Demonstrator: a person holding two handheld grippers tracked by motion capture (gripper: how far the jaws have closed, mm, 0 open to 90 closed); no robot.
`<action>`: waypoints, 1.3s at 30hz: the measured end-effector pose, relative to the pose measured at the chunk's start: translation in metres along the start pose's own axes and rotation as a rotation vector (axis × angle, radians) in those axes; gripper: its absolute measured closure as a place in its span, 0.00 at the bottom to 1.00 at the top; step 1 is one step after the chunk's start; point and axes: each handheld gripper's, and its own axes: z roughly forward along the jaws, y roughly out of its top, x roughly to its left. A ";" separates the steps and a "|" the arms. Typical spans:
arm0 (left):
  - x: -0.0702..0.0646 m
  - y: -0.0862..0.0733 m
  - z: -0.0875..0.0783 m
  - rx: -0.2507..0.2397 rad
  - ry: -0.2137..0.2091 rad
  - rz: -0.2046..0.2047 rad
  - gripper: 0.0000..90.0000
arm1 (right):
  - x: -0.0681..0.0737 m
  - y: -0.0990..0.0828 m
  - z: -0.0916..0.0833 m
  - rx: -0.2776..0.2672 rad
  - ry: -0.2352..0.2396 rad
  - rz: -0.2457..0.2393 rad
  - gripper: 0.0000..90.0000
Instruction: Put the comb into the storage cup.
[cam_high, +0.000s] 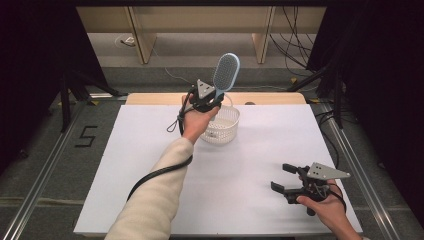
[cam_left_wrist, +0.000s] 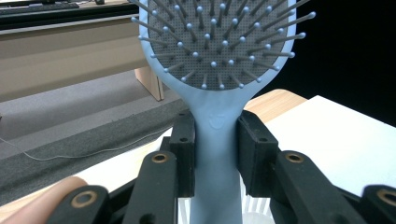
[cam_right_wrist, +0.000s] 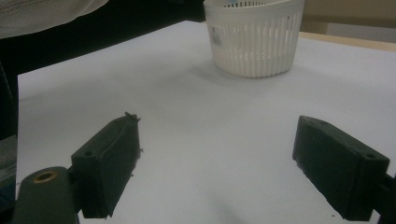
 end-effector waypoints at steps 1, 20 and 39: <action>0.000 0.000 0.000 0.001 0.001 0.000 0.77 | 0.000 0.000 0.000 0.001 0.000 0.001 0.18; 0.000 -0.005 0.002 0.000 -0.004 -0.003 0.77 | 0.000 0.000 0.000 0.001 0.000 0.001 0.18; -0.001 -0.011 0.003 0.012 -0.007 -0.005 0.77 | 0.000 0.000 0.000 0.002 -0.001 0.001 0.18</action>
